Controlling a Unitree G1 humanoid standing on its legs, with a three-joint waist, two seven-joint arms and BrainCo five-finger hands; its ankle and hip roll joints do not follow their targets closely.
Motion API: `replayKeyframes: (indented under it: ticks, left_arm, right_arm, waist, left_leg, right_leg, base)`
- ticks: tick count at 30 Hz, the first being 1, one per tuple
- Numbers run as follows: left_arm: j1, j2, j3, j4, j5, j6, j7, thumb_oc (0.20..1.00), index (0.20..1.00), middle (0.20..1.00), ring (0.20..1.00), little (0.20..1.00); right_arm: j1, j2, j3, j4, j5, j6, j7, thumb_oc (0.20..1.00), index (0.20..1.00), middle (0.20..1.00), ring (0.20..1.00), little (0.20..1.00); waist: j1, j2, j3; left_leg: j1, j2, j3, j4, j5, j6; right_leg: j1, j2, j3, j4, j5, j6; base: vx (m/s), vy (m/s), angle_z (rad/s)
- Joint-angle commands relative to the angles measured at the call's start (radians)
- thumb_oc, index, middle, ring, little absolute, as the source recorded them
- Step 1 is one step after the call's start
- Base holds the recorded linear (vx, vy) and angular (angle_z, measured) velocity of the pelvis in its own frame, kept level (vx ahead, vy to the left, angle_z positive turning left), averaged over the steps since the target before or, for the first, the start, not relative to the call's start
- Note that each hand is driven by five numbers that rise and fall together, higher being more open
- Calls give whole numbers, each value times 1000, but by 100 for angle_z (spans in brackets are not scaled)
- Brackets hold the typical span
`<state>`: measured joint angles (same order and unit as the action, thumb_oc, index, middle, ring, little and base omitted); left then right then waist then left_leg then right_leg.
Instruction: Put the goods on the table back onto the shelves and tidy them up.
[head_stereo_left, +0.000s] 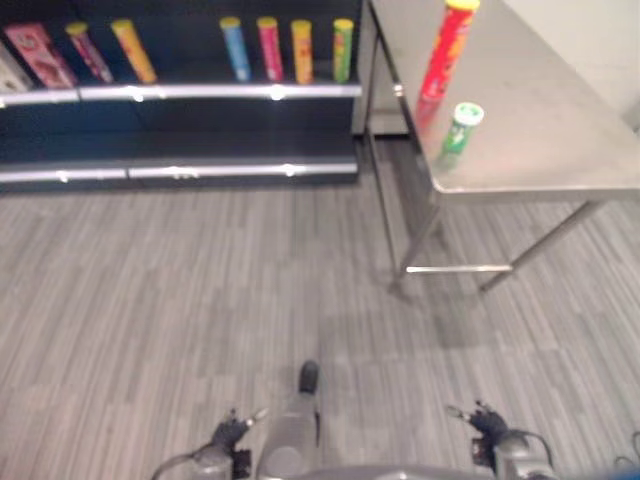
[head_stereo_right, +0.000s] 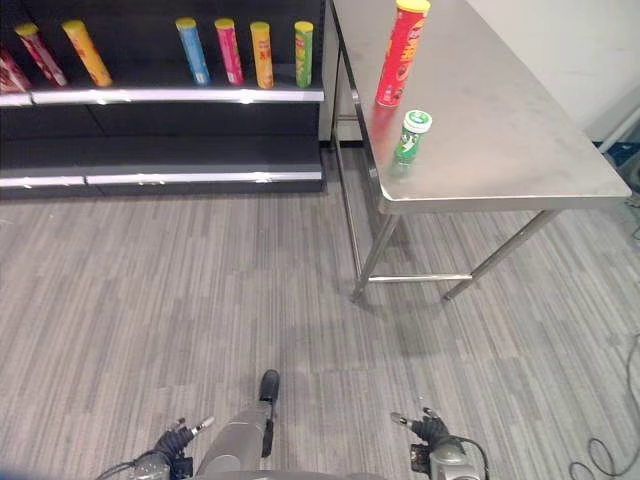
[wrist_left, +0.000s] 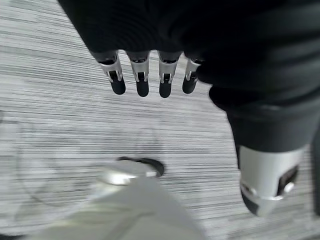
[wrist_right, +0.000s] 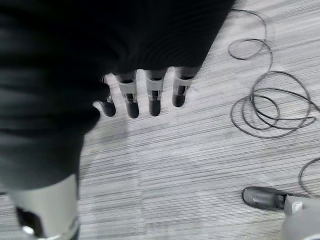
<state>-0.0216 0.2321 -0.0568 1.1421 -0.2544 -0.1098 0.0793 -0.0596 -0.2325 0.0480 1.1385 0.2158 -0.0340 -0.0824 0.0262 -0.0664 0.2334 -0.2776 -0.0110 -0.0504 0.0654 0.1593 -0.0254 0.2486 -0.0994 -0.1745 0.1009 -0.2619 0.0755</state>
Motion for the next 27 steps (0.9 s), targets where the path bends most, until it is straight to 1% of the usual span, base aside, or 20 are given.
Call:
replayKeyframes:
  ticks: [1, 2, 3, 5, 7, 9, 10, 11, 13, 14, 15, 17, 18, 19, 21, 22, 24, 25, 26, 27]
  left_arm:
    - [8, 51, -47, -13, 48, -24, 1, 1000, 1000, 1000, 1000, 1000]
    - [6, 60, -52, -21, 55, -23, -1, 1000, 1000, 1000, 1000, 1000]
    - [5, 69, -51, -26, 57, -18, -3, 1000, 1000, 1000, 1000, 1000]
    - [6, 79, -47, -20, 63, -17, -1, 1000, 1000, 1000, 1000, 1000]
    - [-1, 80, -50, -21, 61, -19, -6, 1000, 1000, 1000, 1000, 1000]
    - [-9, 81, -61, -24, 61, -21, -12, 1000, 1000, 1000, 1000, 1000]
    - [-15, 79, -67, -26, 63, -18, -17, 1000, 1000, 1000, 1000, 1000]
    - [-15, 79, -67, -25, 63, -18, -17, 1000, 1000, 1000, 1000, 1000]
    - [-25, 73, -75, -30, 65, -18, -19, 1000, 1000, 1000, 1000, 1000]
    - [-31, 65, -78, -26, 69, -20, -23, 1000, 1000, 1000, 1000, 1000]
    - [-31, 65, -78, -26, 69, -20, -23, 1000, 1000, 1000, 1000, 1000]
    - [-28, 57, -83, -29, 72, -20, -27, 1000, 1000, 1000, 1000, 1000]
    - [-28, 57, -83, -29, 72, -20, -27, 1000, 1000, 1000, 1000, 1000]
    - [-19, 51, -92, -28, 83, -20, -34, 1000, 1000, 1000, 1000, 1000]
    - [-14, 48, -92, -26, 87, -19, -36, 1000, 1000, 1000, 1000, 1000]
    - [-10, 45, -92, -27, 82, -16, -40, 1000, 1000, 1000, 1000, 1000]
    - [-3, 42, -90, -39, 69, -17, -43, 1000, 1000, 1000, 1000, 1000]
    - [-3, 43, -90, -39, 69, -16, -43, 1000, 1000, 1000, 1000, 1000]
    - [0, 44, -85, -58, 56, -17, -41, 1000, 1000, 1000, 1000, 1000]
    - [3, 42, -82, -71, 46, -15, -39, 1000, 1000, 1000, 1000, 1000]
  right_arm:
    - [8, -55, 45, -53, -24, 5, 7, 1000, 1000, 1000, 1000, 1000]
    - [11, -53, 44, -64, -19, 4, 4, 1000, 1000, 1000, 1000, 1000]
    - [11, -49, 45, -67, -18, 4, 2, 1000, 1000, 1000, 1000, 1000]
    - [19, -47, 40, -69, -21, 3, 1, 1000, 1000, 1000, 1000, 1000]
    - [23, -53, 35, -66, -20, 4, 0, 1000, 1000, 1000, 1000, 1000]
    - [17, -60, 37, -60, -17, 5, 0, 1000, 1000, 1000, 1000, 1000]
    - [13, -62, 36, -51, -11, 5, -1, 1000, 1000, 1000, 1000, 1000]
    - [13, -62, 36, -51, -11, 5, -1, 1000, 1000, 1000, 1000, 1000]
    - [10, -67, 36, -26, -1, 3, -7, 1000, 1000, 1000, 1000, 1000]
    - [19, -67, 34, -5, 3, 0, -9, 1000, 1000, 1000, 1000, 1000]
    - [19, -67, 34, -5, 3, 0, -9, 1000, 1000, 1000, 1000, 1000]
    - [31, -68, 30, 11, 7, -1, -9, 1000, 1000, 1000, 1000, 1000]
    - [31, -68, 30, 11, 7, -1, -9, 1000, 1000, 1000, 1000, 1000]
    - [39, -70, 29, 19, 10, -2, -9, 1000, 1000, 1000, 1000, 1000]
    - [42, -72, 26, 27, 14, -1, -8, 1000, 1000, 1000, 1000, 1000]
    - [42, -73, 29, 24, 22, -5, -7, 1000, 1000, 1000, 1000, 1000]
    - [38, -75, 37, 10, 28, -8, -5, 1000, 1000, 1000, 1000, 1000]
    - [37, -75, 37, 10, 28, -8, -5, 1000, 1000, 1000, 1000, 1000]
    - [33, -78, 47, -6, 26, -11, -2, 1000, 1000, 1000, 1000, 1000]
    - [26, -84, 54, -17, 24, -12, -5, 1000, 1000, 1000, 1000, 1000]
  waist:
    - [-16, 20, -32]
    - [-25, 27, -29]
    - [-30, 34, -24]
    - [-38, 43, -21]
    - [-58, 53, -13]
    - [-81, 53, 0]
    - [-92, 47, 4]
    - [-93, 49, 3]
    - [-113, 30, 12]
    - [-119, 14, 9]
    - [-119, 14, 10]
    - [-124, 7, -2]
    - [-124, 7, -1]
    - [-122, 2, -15]
    - [-121, 3, -24]
    - [-120, 7, -32]
    - [-111, 16, -24]
    - [-114, 13, -27]
    - [-104, 15, -13]
    - [-91, 15, 6]
  left_leg:
    - [82, 16, -7, 97, -177, -20]
    - [108, 3, 4, 91, -191, -1]
    - [131, -3, 17, 87, -204, 16]
    - [172, 1, 37, 85, -238, 27]
    - [217, 10, 45, 73, -266, 27]
    - [248, 6, 46, 78, -287, 25]
    - [270, -2, 45, 68, -294, 22]
    - [269, -1, 44, 67, -292, 22]
    - [302, -25, 40, 60, -313, 21]
    - [323, -38, 40, 60, -330, 13]
    - [325, -37, 39, 60, -331, 12]
    - [353, -31, 44, 63, -358, -2]
    - [353, -31, 44, 63, -358, -2]
    - [367, -16, 52, 87, -383, -14]
    - [371, -3, 60, 110, -401, -25]
    - [363, 30, 74, 195, -385, -52]
    - [328, 64, 81, 354, -340, -86]
    - [324, 60, 79, 352, -335, -85]
    - [287, 64, 65, 472, -288, -103]
    - [258, 64, 49, 578, -262, -113]
  right_leg:
    - [-139, -238, 150, 385, 368, 86]
    - [-158, -255, 148, 440, 416, 73]
    - [-179, -278, 120, 498, 436, 60]
    - [-209, -298, 66, 517, 426, 59]
    - [-273, -245, 10, 453, 281, 37]
    - [-345, -161, -47, 340, 199, 37]
    - [-367, -119, -58, 259, 192, 53]
    - [-366, -118, -61, 254, 196, 53]
    - [-387, -57, -78, 116, 210, 81]
    - [-377, -29, -110, 43, 215, 76]
    - [-375, -28, -111, 42, 216, 76]
    - [-356, -19, -166, 4, 209, 64]
    - [-355, -19, -167, 4, 209, 64]
    - [-317, -8, -162, -13, 189, 39]
    - [-299, -2, -165, -24, 182, 33]
    - [-272, 10, -164, -28, 166, 17]
    - [-232, 32, -163, -36, 144, -8]
    - [-236, 28, -166, -37, 145, -7]
    - [-219, 36, -161, -34, 131, -26]
    - [-201, 43, -155, -33, 120, -41]
  base:
    - [280, 436, -37]
    - [278, 421, -30]
    - [293, 372, -5]
    - [269, 244, -2]
    - [263, 144, -40]
    - [256, 76, -41]
    - [179, 44, -31]
    - [169, 28, -17]
    - [258, 47, -8]
    - [272, 35, 10]
    - [354, 14, 34]
    - [254, -24, 43]
    - [276, -50, 28]
    - [195, -31, 10]
    - [289, -58, -18]
    - [353, -81, -19]
    - [223, -58, -3]
    - [113, -28, -9]
    - [105, -13, -5]
    - [154, -16, -9]
